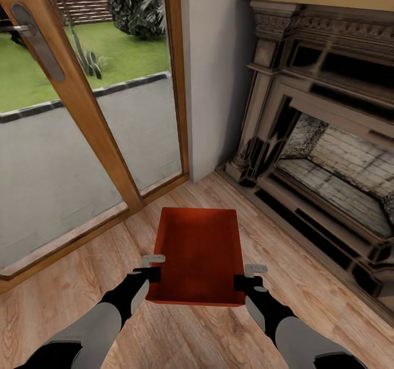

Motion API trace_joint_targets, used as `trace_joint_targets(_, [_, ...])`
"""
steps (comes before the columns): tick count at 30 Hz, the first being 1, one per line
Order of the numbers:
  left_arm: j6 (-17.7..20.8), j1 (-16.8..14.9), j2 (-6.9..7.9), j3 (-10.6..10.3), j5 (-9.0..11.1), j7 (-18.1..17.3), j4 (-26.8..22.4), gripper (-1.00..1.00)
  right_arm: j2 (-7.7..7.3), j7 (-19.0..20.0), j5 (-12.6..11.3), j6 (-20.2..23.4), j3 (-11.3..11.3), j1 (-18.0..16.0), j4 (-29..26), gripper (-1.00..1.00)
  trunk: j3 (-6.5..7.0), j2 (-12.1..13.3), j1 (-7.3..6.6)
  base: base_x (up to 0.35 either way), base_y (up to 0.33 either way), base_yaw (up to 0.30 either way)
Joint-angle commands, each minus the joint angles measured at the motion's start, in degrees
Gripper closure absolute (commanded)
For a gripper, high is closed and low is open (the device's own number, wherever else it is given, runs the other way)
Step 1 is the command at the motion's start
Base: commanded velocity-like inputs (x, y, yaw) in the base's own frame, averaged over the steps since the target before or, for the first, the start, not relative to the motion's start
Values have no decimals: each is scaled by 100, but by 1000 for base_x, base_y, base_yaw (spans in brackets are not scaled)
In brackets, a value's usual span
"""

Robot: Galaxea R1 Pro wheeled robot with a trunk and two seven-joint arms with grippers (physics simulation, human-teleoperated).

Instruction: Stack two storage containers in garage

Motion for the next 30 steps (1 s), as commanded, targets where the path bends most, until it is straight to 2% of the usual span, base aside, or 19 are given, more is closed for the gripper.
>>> trace_joint_targets(1, [45,0,3,24,-91,56,-14,100,-18,-67,-10,-8,-6,-3,-4,100,15,39,-22,0,0,0])
trace_joint_targets(30, [45,0,3,27,-91,74,-1,100,-26,-76,-10,-17,-9,-3,-7,100,536,1202,-659,0,0,0])
